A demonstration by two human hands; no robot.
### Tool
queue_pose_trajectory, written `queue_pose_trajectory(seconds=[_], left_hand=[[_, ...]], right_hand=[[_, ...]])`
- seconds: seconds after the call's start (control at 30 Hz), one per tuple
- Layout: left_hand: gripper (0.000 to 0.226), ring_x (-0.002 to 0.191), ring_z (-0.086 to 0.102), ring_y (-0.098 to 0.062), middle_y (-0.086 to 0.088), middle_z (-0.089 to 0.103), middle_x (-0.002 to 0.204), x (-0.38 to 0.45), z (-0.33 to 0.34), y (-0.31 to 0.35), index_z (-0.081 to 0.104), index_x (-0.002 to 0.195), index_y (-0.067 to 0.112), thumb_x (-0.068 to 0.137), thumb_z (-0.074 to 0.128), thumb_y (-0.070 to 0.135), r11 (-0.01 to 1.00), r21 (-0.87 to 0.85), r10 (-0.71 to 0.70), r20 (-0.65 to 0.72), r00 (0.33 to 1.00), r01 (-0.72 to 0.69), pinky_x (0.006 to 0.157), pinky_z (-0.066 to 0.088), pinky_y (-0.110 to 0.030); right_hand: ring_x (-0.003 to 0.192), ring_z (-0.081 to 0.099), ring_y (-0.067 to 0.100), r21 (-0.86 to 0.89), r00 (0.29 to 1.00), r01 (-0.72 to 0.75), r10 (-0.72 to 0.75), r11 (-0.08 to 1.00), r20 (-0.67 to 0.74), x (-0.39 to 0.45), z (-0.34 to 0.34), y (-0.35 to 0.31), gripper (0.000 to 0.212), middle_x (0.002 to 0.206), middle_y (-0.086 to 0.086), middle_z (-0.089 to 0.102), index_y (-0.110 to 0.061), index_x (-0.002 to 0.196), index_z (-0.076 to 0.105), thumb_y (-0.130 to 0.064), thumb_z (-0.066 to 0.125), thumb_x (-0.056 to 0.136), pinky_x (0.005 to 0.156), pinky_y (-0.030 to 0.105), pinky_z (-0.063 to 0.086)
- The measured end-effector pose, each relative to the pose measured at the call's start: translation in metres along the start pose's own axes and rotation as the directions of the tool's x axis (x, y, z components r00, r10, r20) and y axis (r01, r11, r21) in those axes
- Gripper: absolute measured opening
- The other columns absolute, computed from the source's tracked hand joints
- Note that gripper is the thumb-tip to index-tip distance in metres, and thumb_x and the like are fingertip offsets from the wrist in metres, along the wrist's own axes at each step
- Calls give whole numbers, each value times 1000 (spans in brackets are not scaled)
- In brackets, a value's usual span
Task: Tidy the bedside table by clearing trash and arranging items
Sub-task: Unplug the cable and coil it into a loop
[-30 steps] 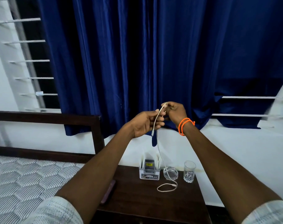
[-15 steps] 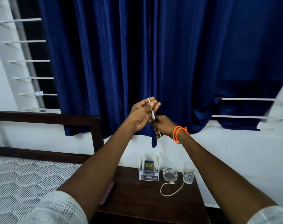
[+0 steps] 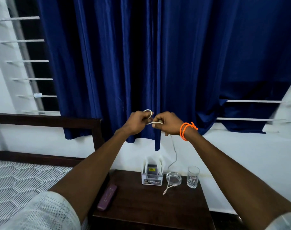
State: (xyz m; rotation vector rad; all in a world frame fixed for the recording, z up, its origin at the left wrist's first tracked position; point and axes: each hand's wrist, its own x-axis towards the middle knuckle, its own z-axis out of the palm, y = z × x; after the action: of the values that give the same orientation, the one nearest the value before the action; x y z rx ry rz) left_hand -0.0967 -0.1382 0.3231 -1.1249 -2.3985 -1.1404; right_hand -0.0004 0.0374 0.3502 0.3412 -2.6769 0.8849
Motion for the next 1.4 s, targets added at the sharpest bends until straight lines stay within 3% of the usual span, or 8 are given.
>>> queue_pose_trajectory(seconds=[0.17, 0.43, 0.63, 0.77, 0.87, 1.13, 1.27, 1.4], left_hand=[[20, 82, 74, -14, -11, 75, 89, -13, 6, 7, 74, 105, 11, 105, 54, 14, 889, -440, -110, 69, 992, 129, 80, 60, -28], [39, 70, 65, -14, -6, 70, 84, -17, 2, 32, 68, 121, 4, 109, 44, 31, 624, -713, -178, 270, 946, 321, 73, 51, -25], [30, 77, 69, -16, -3, 67, 82, -8, -3, 46, 69, 115, 3, 105, 53, 27, 385, -877, -143, 250, 957, 287, 69, 57, -21], [23, 100, 74, -27, -10, 74, 98, -1, -3, 56, 66, 118, -1, 104, 52, 11, 144, -969, -116, 186, 976, 202, 85, 62, -28], [25, 105, 74, -28, -16, 74, 110, 4, -6, 61, 61, 124, -5, 102, 50, -2, 73, -988, -128, 129, 983, 139, 93, 60, -31], [32, 104, 73, -28, -20, 71, 116, 19, -3, 54, 55, 131, -9, 98, 56, -8, 189, -982, -323, -70, 944, -8, 94, 60, -35], [27, 102, 75, -27, -21, 73, 113, 19, -2, 36, 60, 125, -5, 98, 59, -5, 554, -831, -308, -141, 941, 57, 93, 60, -36], [23, 91, 77, -18, -13, 76, 104, 12, -2, 19, 65, 120, 2, 97, 61, 0, 839, -529, -201, -77, 977, 130, 85, 60, -31]], right_hand=[[58, 61, 8, -16, 998, 43, -44, 999, -50, 9, -27, -2, 4, 76, 4, 69, -20, 86, 72, -20, 75, 84, 48, 27, 57], [62, 56, 9, 44, 981, 108, -99, 993, -168, 23, -39, 10, 5, 80, 10, 68, -20, 88, 71, -21, 75, 86, 51, 24, 52], [62, 58, 22, 345, 975, 89, -11, 934, -221, 23, -19, 21, 12, 80, 25, 66, -8, 95, 70, -19, 66, 94, 57, 34, 53], [53, 56, 24, 446, 964, 90, 36, 890, -265, 23, 1, 25, 5, 68, 14, 65, -7, 91, 69, -8, 65, 90, 55, 33, 48], [50, 54, 20, 527, 968, 22, 113, 850, -223, 19, 17, 28, 11, 71, 15, 62, -1, 104, 65, -4, 60, 94, 55, 33, 49], [39, 53, 22, 549, 976, -218, 194, 807, 103, -8, 51, 20, 17, 67, 19, 57, 1, 108, 55, -10, 60, 96, 43, 35, 54], [42, 52, 25, 378, 981, -176, 129, 909, 147, -15, 45, 9, 13, 67, 17, 59, 1, 98, 58, -11, 60, 94, 46, 35, 54], [39, 51, 20, 246, 997, -82, 78, 966, 28, -10, 20, 0, 18, 62, 13, 61, 1, 89, 64, -17, 64, 93, 40, 28, 47]])
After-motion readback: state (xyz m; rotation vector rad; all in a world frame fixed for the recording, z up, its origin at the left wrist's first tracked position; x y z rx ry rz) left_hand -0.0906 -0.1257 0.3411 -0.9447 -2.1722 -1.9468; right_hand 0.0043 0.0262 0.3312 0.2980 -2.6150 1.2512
